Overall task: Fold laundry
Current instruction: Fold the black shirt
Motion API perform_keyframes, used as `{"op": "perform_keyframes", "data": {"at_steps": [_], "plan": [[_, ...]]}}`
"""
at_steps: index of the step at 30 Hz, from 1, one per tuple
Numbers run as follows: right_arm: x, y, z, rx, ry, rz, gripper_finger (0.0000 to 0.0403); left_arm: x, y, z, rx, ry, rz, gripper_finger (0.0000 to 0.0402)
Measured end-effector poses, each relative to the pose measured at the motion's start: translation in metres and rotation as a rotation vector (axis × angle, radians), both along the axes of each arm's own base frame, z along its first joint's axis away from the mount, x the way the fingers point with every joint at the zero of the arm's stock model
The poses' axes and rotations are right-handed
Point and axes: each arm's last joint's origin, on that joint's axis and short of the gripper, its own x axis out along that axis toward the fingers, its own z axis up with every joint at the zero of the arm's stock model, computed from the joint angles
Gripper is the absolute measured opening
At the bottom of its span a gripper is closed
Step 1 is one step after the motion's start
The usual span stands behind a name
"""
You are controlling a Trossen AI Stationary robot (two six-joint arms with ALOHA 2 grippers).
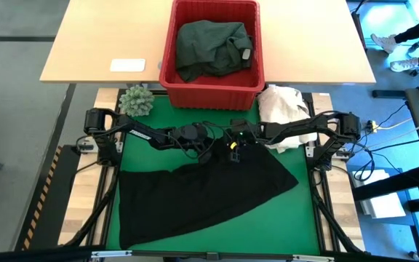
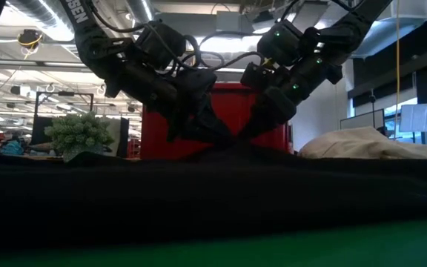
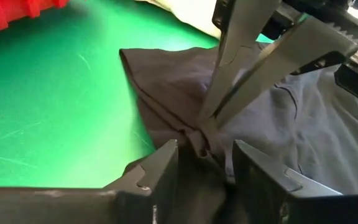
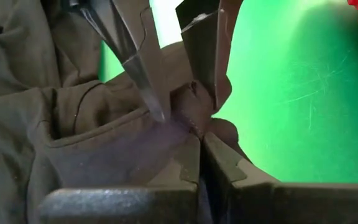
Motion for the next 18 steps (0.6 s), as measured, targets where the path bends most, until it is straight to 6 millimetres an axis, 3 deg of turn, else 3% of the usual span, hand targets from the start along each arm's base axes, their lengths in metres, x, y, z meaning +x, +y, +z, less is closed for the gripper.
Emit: {"op": "perform_keyframes", "data": {"at_steps": [5,10,18], "plan": [[-0.0001,-0.0006,0.0,0.002,0.0,-0.003,0.0005,-0.0002,0.0007,0.0,0.023,0.005,0.013,0.0093],[-0.0004,-0.0006,-0.0002,0.002,0.004,-0.003,0.0005,0.0,0.0006,0.0002,0.045,0.009,-0.007,0.0016],[-0.0045,-0.0031,-0.0029,-0.073,0.075,-0.087,0.0026,0.0015,0.0005,0.0027,0.076,-0.015,-0.048,0.0003]]}}
